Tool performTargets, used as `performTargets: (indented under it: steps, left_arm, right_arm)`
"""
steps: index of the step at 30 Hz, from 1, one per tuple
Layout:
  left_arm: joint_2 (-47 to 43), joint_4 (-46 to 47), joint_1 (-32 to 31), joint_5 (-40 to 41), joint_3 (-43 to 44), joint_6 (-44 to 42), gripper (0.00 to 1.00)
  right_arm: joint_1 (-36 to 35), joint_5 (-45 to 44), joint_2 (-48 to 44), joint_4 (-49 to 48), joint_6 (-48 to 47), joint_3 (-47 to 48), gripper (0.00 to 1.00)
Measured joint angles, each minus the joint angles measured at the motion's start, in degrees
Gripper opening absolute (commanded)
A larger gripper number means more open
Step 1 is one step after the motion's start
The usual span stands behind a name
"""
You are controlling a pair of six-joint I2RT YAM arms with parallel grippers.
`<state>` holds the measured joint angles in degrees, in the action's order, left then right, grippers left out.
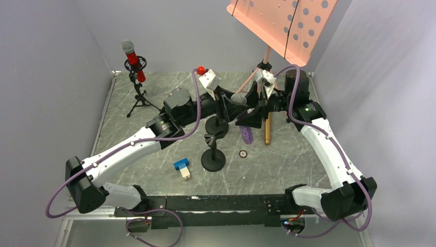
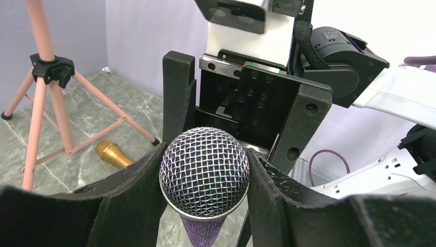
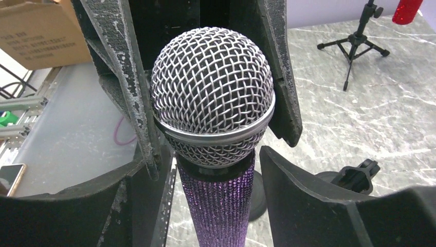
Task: Attach the microphones to the stand
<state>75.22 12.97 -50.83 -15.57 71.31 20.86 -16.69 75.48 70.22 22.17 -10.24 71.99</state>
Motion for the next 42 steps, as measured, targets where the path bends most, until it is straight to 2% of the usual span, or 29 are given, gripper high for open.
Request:
performTargets:
  steps: [3,8,10,11,12,15,17,21,32,38,42]
  left_arm:
    - [0.0,0.3,0.0,0.1,0.0,-0.1,0.00]
    - [0.0,0.5,-0.1,0.2,0.0,0.1,0.00]
    - [0.0,0.7,-0.2,0.3,0.0,0.6,0.00]
    - [0.0,0.7,-0.2,0.3,0.0,0.7,0.03]
    - [0.0,0.7,-0.2,0.3,0.0,0.7,0.14]
    - [0.0,0.8,-0.1,0.0,0.0,0.8,0.63]
    - [-0.2,0.4,-0.1,-0.5,0.0,0.7,0.79]
    - [-4.0,-1.0,0.1,-1.8,-2.0,-0.9,0.98]
    - [-37.0,-9.2,3.0,-0.3,-21.9,-9.4,0.99]
    - [-43.5,-11.4,3.1,-5.9,-36.9,-23.1,0.99]
    - [-45.8,-6.6,3.1,-5.3,-48.9,-31.3,0.99]
  right_arm:
    - [0.0,0.6,0.0,-1.8,1.8,-0.1,0.59]
    - [0.0,1.4,0.2,-4.6,3.8,-0.8,0.27]
    - [0.1,1.5,0.2,-5.4,4.5,-1.0,0.20]
    - [0.1,1.6,0.2,-5.4,4.5,-1.0,0.18]
    - [0.1,1.6,0.2,-5.5,4.6,-1.0,0.18]
    - [0.1,1.6,0.2,-5.3,4.5,-1.0,0.16]
    - [0.1,1.6,0.2,-4.5,3.8,-0.9,0.16]
    - [0.1,1.5,1.9,1.3,0.6,2.2,0.15]
    - [-3.7,-2.1,7.6,14.1,-9.8,13.9,0.15]
    - [-6.2,-3.6,10.2,18.6,-13.5,18.1,0.15]
    - [-6.6,-4.5,10.6,20.3,-15.0,18.2,0.15]
